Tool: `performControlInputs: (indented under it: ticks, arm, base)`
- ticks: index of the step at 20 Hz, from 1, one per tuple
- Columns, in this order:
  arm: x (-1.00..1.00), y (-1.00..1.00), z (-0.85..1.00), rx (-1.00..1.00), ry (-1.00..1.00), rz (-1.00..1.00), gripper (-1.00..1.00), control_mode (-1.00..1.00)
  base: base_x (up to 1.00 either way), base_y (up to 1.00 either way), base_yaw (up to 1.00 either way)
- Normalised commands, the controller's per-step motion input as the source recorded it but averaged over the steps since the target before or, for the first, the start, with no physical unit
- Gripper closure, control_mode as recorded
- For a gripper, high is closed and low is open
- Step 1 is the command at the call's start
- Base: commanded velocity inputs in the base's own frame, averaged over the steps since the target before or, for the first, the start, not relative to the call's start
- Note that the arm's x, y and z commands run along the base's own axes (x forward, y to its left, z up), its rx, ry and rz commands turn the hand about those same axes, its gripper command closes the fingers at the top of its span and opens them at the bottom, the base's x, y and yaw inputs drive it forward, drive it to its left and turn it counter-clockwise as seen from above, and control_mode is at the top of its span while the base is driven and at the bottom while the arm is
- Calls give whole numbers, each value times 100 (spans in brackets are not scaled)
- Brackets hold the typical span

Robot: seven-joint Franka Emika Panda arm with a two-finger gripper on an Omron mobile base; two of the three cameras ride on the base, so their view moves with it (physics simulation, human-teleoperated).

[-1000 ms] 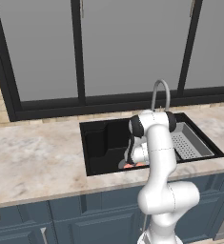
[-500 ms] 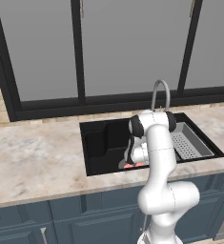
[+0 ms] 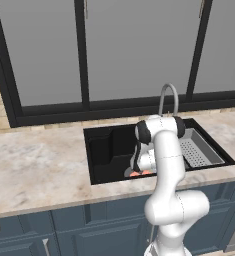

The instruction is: Pick up the bar soap and bar soap from the sink, and place them back in the cabinet, and close the cabinet door.

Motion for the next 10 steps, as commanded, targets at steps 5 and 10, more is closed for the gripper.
performControlInputs:
  ticks: [5, 10]
  arm:
    - [0, 0, 3, 0, 0, 0, 100, -100]
    - [0, 0, 3, 0, 0, 0, 100, -100]
  base:
    - [0, 0, 0]
    - [0, 0, 0]
